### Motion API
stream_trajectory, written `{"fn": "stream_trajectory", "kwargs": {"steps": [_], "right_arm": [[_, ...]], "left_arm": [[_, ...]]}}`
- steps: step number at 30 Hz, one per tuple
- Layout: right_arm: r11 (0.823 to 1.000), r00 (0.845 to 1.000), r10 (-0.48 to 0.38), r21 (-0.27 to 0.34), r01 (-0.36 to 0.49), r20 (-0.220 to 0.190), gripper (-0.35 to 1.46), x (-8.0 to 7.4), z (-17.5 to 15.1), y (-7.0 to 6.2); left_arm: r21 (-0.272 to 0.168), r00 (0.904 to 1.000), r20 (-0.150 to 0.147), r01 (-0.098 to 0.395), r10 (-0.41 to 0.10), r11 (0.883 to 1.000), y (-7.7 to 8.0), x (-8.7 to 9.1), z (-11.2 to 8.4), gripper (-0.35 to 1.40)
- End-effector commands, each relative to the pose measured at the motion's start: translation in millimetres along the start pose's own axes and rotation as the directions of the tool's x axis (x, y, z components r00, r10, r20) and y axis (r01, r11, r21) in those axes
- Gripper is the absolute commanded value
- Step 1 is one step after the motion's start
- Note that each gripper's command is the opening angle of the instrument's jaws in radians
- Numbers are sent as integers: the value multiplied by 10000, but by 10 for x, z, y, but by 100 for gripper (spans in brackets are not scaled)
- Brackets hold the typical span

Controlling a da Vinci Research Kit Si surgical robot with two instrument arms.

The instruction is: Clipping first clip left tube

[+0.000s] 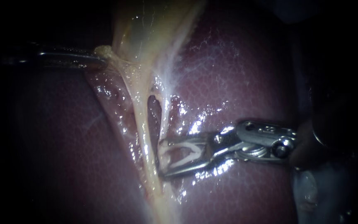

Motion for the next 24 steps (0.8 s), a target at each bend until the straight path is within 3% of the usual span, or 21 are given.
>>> {"fn": "stream_trajectory", "kwargs": {"steps": [1,12,24], "right_arm": [[10000,10000,64,42,-64,24,50,-2,1,2],[9978,9998,182,639,-183,9,50,-10,13,23],[9895,9984,521,1364,-484,-236,50,-9,33,21]], "left_arm": [[0,10000,-3,-3,3,10000,0,0,0,-35],[-4,10000,-2,-6,6,10000,0,1,1,-35],[-6,10000,-2,-6,6,10000,0,1,1,-35]]}}
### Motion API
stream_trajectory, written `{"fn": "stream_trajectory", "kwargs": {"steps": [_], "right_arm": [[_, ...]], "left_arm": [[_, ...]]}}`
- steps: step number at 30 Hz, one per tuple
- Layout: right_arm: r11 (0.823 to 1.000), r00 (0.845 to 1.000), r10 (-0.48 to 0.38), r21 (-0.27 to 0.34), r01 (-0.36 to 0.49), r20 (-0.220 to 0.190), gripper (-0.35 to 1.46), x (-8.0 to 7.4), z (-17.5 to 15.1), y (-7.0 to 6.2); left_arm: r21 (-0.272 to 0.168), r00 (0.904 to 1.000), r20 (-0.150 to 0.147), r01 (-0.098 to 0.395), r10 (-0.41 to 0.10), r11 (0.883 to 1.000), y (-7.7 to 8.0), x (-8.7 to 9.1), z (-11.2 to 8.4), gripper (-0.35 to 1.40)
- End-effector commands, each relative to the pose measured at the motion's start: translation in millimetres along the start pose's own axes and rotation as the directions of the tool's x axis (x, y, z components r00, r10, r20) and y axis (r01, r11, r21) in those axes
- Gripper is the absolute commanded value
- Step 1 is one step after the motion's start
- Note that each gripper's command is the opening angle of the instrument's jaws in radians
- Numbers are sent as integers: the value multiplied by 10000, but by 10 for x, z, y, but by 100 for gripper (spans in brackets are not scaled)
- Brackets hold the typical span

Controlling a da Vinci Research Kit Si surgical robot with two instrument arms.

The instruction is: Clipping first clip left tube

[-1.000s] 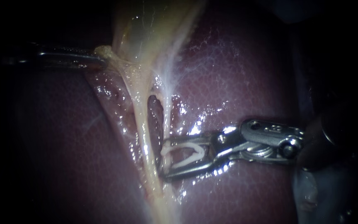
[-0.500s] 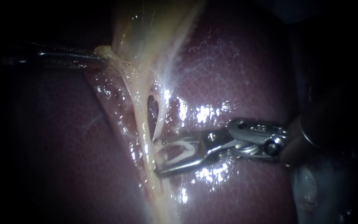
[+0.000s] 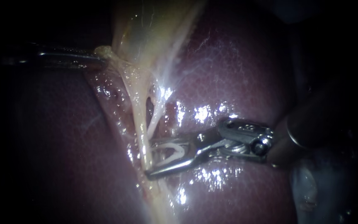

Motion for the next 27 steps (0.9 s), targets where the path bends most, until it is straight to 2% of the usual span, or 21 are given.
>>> {"fn": "stream_trajectory", "kwargs": {"steps": [1,5,11,24,27], "right_arm": [[10000,10000,28,91,-27,-41,50,1,1,-1],[9987,9996,123,495,-110,-268,50,3,8,-5],[9958,9993,230,891,-203,-290,50,4,11,-8],[9950,9988,404,921,-378,-271,50,3,5,-11],[9970,9987,405,678,-383,-310,49,1,-7,-10]], "left_arm": [[-2,10000,-1,1,-1,10000,0,0,0,-35],[-2,10000,-1,1,-1,10000,0,0,0,-35],[-2,10000,-1,1,-1,10000,0,0,0,-35],[-1,10000,-1,1,-1,10000,0,0,0,-35],[4,10000,-1,-2,2,10000,0,1,-1,-35]]}}
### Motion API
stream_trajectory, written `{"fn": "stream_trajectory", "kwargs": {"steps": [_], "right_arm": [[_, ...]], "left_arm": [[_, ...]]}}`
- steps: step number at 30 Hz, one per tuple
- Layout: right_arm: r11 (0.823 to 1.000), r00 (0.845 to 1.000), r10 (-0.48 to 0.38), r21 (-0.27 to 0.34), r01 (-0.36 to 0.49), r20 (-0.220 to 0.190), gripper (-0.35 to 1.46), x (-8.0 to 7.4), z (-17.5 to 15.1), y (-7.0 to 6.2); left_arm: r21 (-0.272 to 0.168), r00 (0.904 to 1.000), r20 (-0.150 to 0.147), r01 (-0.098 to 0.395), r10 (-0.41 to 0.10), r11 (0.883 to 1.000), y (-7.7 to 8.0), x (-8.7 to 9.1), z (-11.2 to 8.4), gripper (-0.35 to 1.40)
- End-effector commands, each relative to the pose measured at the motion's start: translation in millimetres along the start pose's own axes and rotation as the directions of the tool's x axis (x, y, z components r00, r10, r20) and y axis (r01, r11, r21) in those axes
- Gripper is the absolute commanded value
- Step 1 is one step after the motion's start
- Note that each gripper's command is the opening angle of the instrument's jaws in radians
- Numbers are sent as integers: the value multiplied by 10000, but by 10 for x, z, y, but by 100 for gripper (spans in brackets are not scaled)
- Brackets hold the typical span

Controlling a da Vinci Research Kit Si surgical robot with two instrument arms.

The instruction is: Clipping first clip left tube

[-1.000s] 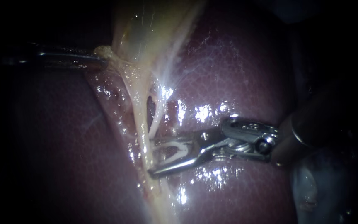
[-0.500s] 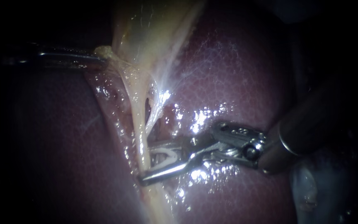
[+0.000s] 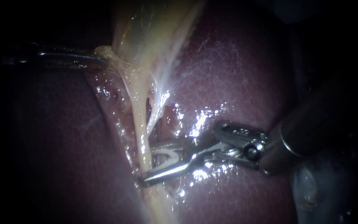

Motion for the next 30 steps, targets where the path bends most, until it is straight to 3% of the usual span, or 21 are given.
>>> {"fn": "stream_trajectory", "kwargs": {"steps": [1,6,11,17,22,30], "right_arm": [[9998,10000,-14,-186,15,93,49,0,-6,2],[9971,9989,15,-766,22,478,50,-3,-23,3],[9959,9992,99,-899,-63,399,50,0,-40,-7],[9965,9994,25,-841,3,342,50,22,-54,-27],[9967,9994,77,-815,-49,350,50,32,-54,-37],[9983,9999,82,-575,-74,137,50,35,-48,-36]], "left_arm": [[10,10000,0,-4,4,10000,0,0,-1,-35],[10,10000,0,-4,4,10000,0,0,-1,-35],[12,10000,0,-5,5,10000,0,0,-1,-35],[13,10000,0,-5,5,10000,0,0,-1,-35],[13,10000,0,-5,5,10000,0,0,-1,-35],[11,10000,0,-5,5,10000,0,0,-1,-35]]}}
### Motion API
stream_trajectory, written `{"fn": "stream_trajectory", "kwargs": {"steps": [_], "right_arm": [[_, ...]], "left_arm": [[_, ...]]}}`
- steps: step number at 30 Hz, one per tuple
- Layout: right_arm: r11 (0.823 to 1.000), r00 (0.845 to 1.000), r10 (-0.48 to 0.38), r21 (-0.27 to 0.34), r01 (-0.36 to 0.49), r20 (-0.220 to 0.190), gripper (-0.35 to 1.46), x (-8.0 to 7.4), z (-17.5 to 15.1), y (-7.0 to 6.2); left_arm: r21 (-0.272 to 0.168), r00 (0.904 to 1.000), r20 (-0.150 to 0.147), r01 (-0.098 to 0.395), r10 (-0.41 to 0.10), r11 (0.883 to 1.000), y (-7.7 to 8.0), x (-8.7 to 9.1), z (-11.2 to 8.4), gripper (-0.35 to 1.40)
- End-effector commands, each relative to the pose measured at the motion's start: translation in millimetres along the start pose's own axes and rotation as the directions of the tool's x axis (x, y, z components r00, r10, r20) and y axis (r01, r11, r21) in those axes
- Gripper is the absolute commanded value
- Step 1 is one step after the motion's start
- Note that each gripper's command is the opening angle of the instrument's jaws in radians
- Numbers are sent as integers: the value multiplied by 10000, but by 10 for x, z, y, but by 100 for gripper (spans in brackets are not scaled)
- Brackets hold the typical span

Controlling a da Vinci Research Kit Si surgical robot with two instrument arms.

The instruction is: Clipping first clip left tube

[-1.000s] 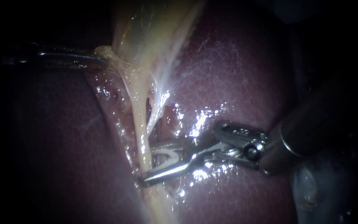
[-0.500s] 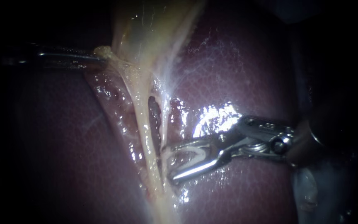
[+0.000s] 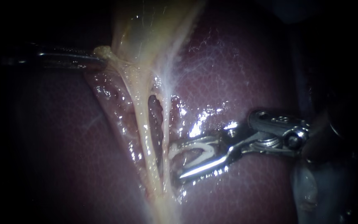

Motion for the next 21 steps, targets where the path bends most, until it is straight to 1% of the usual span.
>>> {"fn": "stream_trajectory", "kwargs": {"steps": [1,6,12,21], "right_arm": [[10000,10000,1,42,-1,-38,50,-1,2,2],[9996,10000,-25,270,28,-95,50,-5,11,9],[9995,9999,-122,306,122,-7,50,-20,22,24],[9995,10000,-52,311,50,73,50,-36,31,44]], "left_arm": [[-3,10000,-3,2,-2,10000,0,0,0,-35],[-6,10000,-2,0,0,10000,0,1,1,-35],[-8,10000,-2,-3,3,10000,0,1,1,-35],[-9,10000,-2,-3,3,10000,0,1,1,-35]]}}
